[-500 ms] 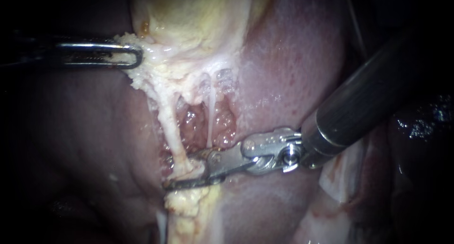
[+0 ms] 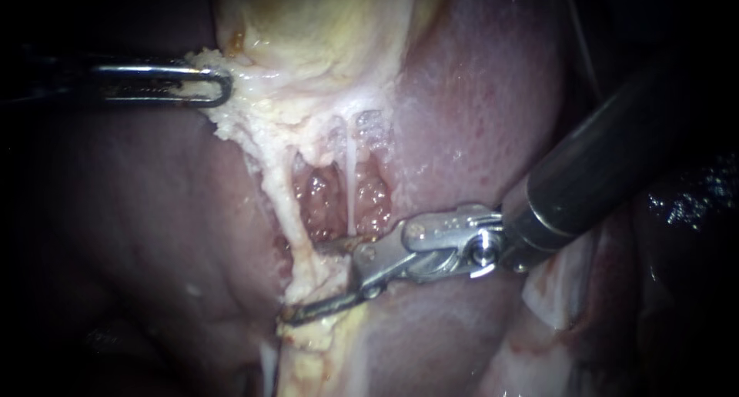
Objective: Clipping first clip left tube
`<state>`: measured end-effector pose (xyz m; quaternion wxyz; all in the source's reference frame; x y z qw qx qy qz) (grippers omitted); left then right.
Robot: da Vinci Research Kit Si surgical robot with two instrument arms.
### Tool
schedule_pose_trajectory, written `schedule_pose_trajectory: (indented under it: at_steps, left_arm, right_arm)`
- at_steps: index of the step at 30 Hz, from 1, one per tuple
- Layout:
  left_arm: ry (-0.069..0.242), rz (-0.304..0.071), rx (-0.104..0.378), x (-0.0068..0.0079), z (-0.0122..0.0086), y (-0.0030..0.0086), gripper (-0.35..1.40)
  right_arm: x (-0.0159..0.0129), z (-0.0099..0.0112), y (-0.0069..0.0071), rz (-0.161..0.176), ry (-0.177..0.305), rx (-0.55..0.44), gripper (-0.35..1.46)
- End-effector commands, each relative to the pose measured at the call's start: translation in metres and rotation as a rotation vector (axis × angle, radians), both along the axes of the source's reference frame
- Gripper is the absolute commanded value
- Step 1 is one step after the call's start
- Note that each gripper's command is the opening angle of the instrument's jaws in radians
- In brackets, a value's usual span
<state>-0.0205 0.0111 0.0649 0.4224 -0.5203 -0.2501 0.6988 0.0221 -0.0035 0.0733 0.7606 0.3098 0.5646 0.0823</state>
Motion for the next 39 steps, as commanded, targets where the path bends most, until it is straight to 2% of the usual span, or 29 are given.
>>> schedule_pose_trajectory:
  at_steps: [1, 6, 10, 15, 19, 23, 28, 34, 39]
  left_arm:
    - [0.000, 0.001, 0.000, 0.0000, 0.0000, 0.0000, -0.35]
    - [-0.001, 0.001, 0.000, 0.0001, 0.0000, 0.0000, -0.35]
    - [-0.001, 0.001, 0.000, 0.0001, 0.0000, 0.0000, -0.35]
    - [0.000, 0.000, -0.001, 0.0000, 0.0000, 0.0000, -0.35]
    - [-0.001, 0.002, 0.000, -0.0002, 0.0001, 0.0000, -0.35]
    - [-0.003, -0.001, -0.001, -0.0003, 0.0001, 0.0000, -0.35]
    - [-0.003, -0.001, -0.001, -0.0003, 0.0001, 0.0000, -0.35]
    - [-0.003, -0.001, -0.001, -0.0003, 0.0001, 0.0000, -0.35]
    - [-0.003, -0.001, -0.001, -0.0003, 0.0001, -0.0001, -0.35]
  right_arm:
    - [-0.0001, 0.0001, -0.0002, 0.012, 0.010, 0.018, 0.50]
    - [-0.0009, -0.0002, 0.0000, 0.012, 0.084, 0.080, 0.50]
    - [-0.0013, -0.0006, 0.0001, -0.005, 0.130, 0.131, 0.50]
    - [-0.0014, -0.0011, -0.0004, -0.060, 0.157, 0.161, 0.49]
    - [-0.0010, -0.0013, -0.0005, -0.071, 0.201, 0.206, 0.48]
    - [0.0003, -0.0012, -0.0004, -0.067, 0.213, 0.229, 0.47]
    - [0.0025, -0.0012, -0.0005, -0.042, 0.237, 0.270, 0.46]
    - [0.0047, -0.0013, -0.0004, -0.030, 0.237, 0.289, 0.46]
    - [0.0046, -0.0015, -0.0005, -0.031, 0.235, 0.295, 0.46]
